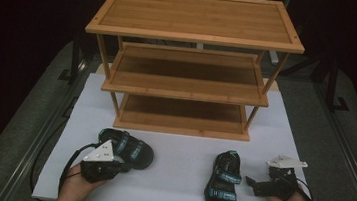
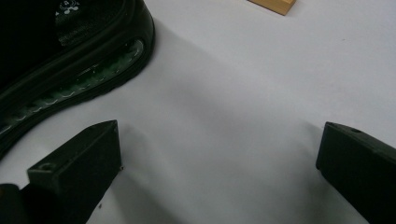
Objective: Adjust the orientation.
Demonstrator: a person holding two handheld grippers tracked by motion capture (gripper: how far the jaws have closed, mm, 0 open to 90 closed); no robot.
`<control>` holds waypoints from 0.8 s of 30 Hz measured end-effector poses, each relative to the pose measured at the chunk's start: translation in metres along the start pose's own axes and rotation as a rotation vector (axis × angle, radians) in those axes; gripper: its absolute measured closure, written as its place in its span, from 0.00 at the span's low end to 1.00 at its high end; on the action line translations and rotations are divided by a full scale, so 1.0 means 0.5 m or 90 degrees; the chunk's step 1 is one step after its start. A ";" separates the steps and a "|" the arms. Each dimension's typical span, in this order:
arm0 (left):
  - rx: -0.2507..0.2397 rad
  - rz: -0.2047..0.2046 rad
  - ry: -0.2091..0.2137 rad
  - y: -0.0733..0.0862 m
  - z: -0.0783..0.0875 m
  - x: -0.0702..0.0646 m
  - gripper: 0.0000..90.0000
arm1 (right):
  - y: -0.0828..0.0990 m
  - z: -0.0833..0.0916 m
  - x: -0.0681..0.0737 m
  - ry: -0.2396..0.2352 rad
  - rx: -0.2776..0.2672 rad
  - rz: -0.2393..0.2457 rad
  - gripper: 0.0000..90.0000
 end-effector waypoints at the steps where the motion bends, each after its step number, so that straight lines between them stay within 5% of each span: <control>1: -0.003 0.006 0.000 0.001 0.010 0.001 1.00 | 0.000 0.000 0.000 0.000 0.000 0.000 0.00; 15: -0.024 0.075 -0.063 0.026 0.113 0.088 1.00 | 0.000 0.000 0.000 0.000 0.000 -0.001 0.00; 24: -0.044 0.085 -0.112 -0.009 0.142 0.181 1.00 | 0.000 0.000 0.000 0.000 0.000 0.000 0.00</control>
Point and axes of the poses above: each handheld gripper's, and its own axes: z roughly backward along the jaws, y roughly out of its underside, x roughly to its left, the point moved 9 cm from there along -z, roughly forward along the jaws, and after that the axes turned 14 degrees about z, right-handed, at the moved point
